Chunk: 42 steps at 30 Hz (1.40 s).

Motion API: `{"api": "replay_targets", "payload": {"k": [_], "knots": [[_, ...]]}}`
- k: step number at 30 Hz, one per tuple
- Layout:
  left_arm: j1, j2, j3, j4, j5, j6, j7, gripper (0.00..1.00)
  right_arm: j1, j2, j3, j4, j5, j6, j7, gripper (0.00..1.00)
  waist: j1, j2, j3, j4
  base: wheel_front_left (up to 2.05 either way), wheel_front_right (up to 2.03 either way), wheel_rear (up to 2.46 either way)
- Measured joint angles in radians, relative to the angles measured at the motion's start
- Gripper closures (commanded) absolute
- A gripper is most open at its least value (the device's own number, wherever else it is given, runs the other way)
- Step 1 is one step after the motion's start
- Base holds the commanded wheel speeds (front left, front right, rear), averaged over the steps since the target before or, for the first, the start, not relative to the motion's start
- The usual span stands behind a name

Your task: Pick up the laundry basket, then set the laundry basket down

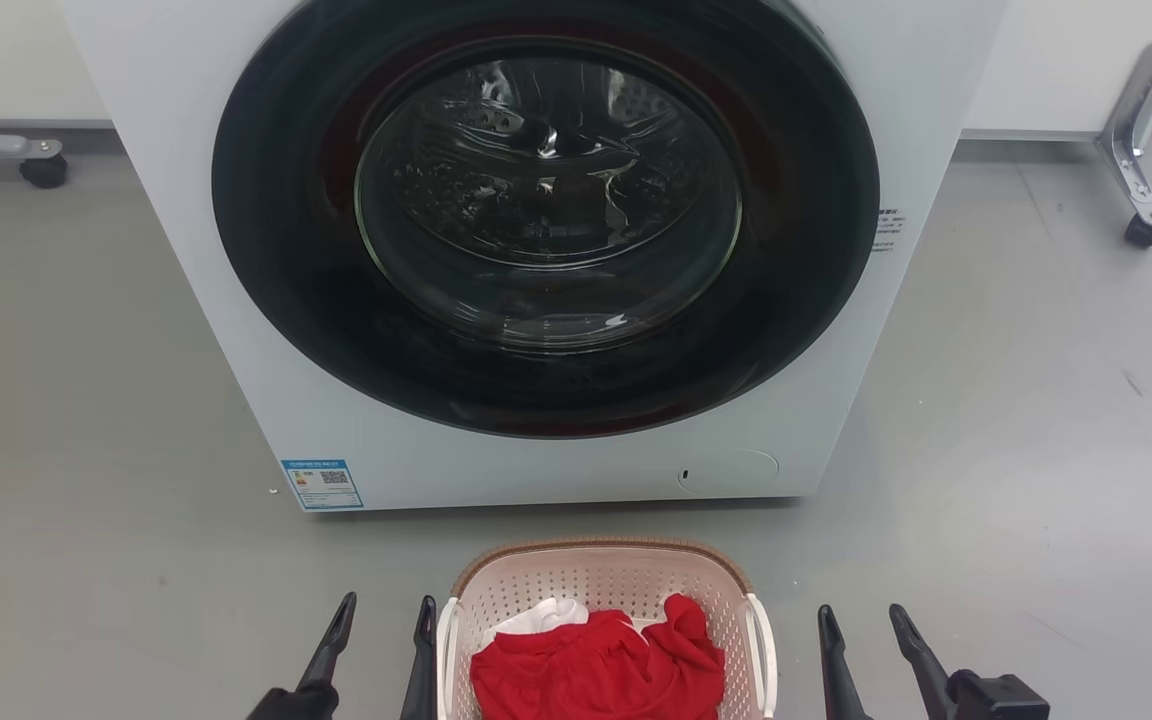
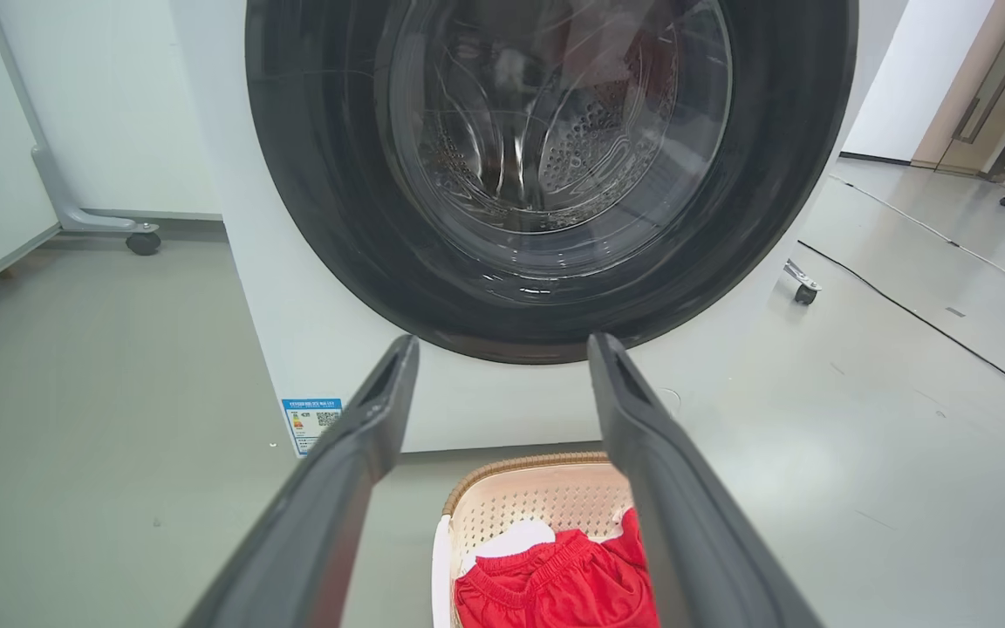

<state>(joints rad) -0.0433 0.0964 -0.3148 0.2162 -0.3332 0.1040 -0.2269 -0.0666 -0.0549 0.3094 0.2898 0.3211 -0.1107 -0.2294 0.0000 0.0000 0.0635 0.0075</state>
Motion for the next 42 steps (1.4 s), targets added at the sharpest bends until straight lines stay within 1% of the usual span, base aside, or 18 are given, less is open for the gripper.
{"api": "replay_targets", "payload": {"k": [7, 23, 42], "knots": [[0.000, 0.000, -0.012, 0.001, 0.081, 0.012, -0.023, 0.00, 0.001, 0.001, 0.019, -0.001, -0.086, -0.014, -0.020, 0.00, 0.0000, 0.0000, 0.001, -0.002, 0.00, 0.00, 0.00], [-0.014, -0.006, 0.010, 0.030, 0.081, 0.009, -0.023, 0.00, 0.008, 0.002, 0.010, 0.003, -0.086, -0.014, -0.020, 0.00, 0.0000, 0.0000, -0.002, -0.009, 0.00, 0.00, 0.00], [-0.010, -0.018, 0.021, 0.054, 0.079, -0.002, -0.023, 0.00, 0.020, 0.003, 0.029, 0.003, -0.064, -0.014, -0.020, 0.00, 0.0000, 0.0000, -0.012, -0.009, 0.00, 0.00, 0.00]]}}
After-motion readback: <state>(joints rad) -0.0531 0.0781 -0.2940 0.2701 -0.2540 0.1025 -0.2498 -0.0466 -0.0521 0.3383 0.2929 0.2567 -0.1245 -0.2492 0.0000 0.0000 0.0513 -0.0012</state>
